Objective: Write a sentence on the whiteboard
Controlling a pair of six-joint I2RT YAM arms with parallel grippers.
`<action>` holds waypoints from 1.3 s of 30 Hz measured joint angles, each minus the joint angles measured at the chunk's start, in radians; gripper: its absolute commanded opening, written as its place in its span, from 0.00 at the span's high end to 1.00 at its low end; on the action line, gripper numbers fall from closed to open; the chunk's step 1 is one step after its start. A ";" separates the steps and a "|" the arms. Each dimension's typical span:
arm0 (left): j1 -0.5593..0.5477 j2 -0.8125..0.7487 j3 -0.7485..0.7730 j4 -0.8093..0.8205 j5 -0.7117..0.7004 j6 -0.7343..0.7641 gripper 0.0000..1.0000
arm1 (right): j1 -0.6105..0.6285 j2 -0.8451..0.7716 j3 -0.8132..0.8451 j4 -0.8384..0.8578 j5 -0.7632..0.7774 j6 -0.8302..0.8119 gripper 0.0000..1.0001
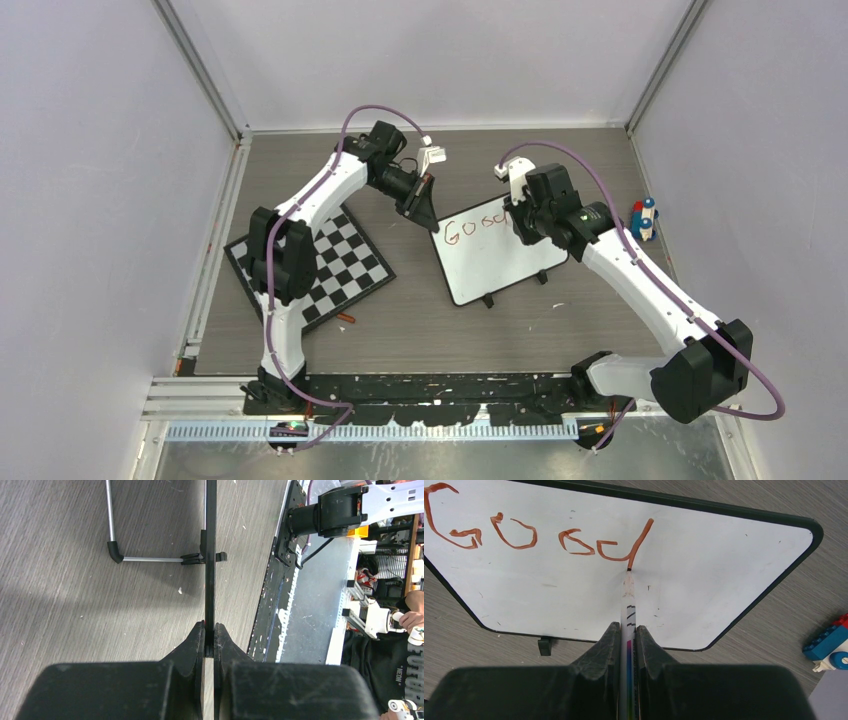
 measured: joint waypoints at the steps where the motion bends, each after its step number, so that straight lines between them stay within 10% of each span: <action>1: 0.000 0.000 0.000 0.000 0.000 0.000 1.00 | 0.000 0.000 0.000 -0.001 0.000 -0.003 1.00; 39: -0.001 0.000 0.000 0.000 0.008 0.000 1.00 | -0.167 -0.033 0.055 -0.059 -0.212 -0.058 1.00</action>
